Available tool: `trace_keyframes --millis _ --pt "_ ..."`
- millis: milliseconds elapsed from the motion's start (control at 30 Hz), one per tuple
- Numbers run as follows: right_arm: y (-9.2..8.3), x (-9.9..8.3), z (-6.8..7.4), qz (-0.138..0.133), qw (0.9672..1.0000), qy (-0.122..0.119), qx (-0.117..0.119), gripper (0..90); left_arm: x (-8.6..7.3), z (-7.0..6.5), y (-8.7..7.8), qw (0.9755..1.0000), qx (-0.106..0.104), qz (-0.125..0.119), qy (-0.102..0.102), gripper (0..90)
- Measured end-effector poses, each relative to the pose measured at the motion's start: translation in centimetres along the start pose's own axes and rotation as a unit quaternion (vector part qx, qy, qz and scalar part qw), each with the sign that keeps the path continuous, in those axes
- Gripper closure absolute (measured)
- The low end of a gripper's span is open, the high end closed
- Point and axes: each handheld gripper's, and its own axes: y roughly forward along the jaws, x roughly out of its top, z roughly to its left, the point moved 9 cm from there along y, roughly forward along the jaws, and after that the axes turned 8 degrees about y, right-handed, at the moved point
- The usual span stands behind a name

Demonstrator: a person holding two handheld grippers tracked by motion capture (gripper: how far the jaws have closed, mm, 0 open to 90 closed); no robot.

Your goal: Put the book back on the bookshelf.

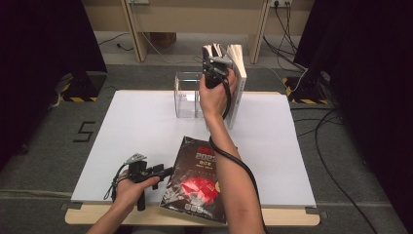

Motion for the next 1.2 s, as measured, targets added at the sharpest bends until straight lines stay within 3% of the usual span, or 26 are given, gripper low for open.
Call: trace_keyframes --millis 333,467,733,933,1200 --pt "-1.7 -0.2 0.0 0.001 0.9994 0.008 0.033 72.8 -0.2 0.0 0.1 1.0000 0.001 0.005 0.000 45.9" --pt "-2.2 -0.4 -0.2 0.016 0.9989 0.017 0.042 75.1 -0.3 0.0 0.2 1.0000 0.000 0.004 0.000 45.9" --pt "-1.9 -0.6 -0.4 0.040 0.9984 0.020 0.035 77.2 -0.2 0.0 0.2 1.0000 -0.001 0.003 -0.001 45.9" --pt "-1.1 -0.9 -0.5 0.067 0.9976 0.009 0.014 79.2 -0.2 0.0 0.1 1.0000 0.000 0.004 0.000 45.9" --pt "-0.7 -0.7 -0.4 0.075 0.9970 0.015 0.010 82.5 -0.2 0.1 0.1 1.0000 0.001 0.003 0.001 45.9"
